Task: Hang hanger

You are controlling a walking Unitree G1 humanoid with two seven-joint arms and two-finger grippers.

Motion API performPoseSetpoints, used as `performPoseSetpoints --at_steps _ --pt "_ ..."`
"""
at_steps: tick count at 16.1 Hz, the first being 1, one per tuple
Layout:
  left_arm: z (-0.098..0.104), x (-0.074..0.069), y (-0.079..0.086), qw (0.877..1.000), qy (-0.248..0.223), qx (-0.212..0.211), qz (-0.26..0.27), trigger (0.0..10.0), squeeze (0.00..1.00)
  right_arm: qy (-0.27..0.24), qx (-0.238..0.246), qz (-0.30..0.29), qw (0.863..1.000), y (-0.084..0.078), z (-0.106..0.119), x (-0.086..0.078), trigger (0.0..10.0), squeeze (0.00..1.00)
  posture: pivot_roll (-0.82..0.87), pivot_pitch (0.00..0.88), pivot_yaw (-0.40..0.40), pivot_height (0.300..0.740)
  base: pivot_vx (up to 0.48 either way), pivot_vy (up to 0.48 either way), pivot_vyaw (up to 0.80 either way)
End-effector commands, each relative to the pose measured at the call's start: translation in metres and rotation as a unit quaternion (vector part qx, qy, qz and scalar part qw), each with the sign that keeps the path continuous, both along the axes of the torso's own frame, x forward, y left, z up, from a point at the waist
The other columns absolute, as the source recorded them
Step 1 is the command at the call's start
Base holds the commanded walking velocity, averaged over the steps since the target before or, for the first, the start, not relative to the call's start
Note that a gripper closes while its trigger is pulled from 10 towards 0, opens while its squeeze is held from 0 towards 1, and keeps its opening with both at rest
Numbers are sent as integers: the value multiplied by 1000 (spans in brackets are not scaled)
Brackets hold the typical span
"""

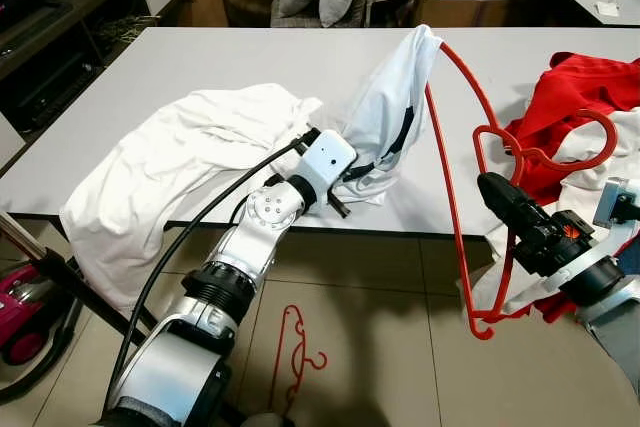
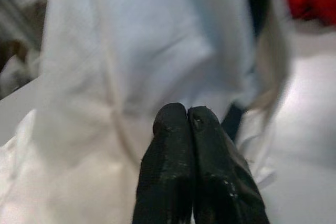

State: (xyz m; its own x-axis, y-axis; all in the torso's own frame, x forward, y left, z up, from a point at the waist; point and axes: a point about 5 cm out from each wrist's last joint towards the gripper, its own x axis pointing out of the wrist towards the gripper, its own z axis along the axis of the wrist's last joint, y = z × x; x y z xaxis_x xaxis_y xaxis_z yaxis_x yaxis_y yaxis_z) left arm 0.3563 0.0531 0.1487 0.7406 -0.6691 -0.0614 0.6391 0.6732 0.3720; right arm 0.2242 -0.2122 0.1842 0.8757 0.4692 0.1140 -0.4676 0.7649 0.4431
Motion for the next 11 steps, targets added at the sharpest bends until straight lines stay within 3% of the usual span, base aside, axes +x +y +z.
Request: performPoseSetpoints --at_steps 1,2,4,11 --pt "5 -6 -8 999 -13 -6 -45 10000 1000 -16 -1 5 1000 3 7 -1 10000 0 -124 35 65 740 0 0 0" --pt "4 -10 -10 998 -24 8 -61 10000 1000 -16 0 6 1000 3 6 -1 10000 0 -125 35 65 740 0 0 0" --pt "6 -12 -12 997 -31 -8 -66 10000 1000 -17 2 8 1000 4 6 0 10000 0 -125 36 65 740 0 0 0" --pt "15 -3 -12 998 -37 -38 -21 10000 1000 -17 2 11 1000 6 7 0 10000 0 -128 36 64 740 0 0 0"
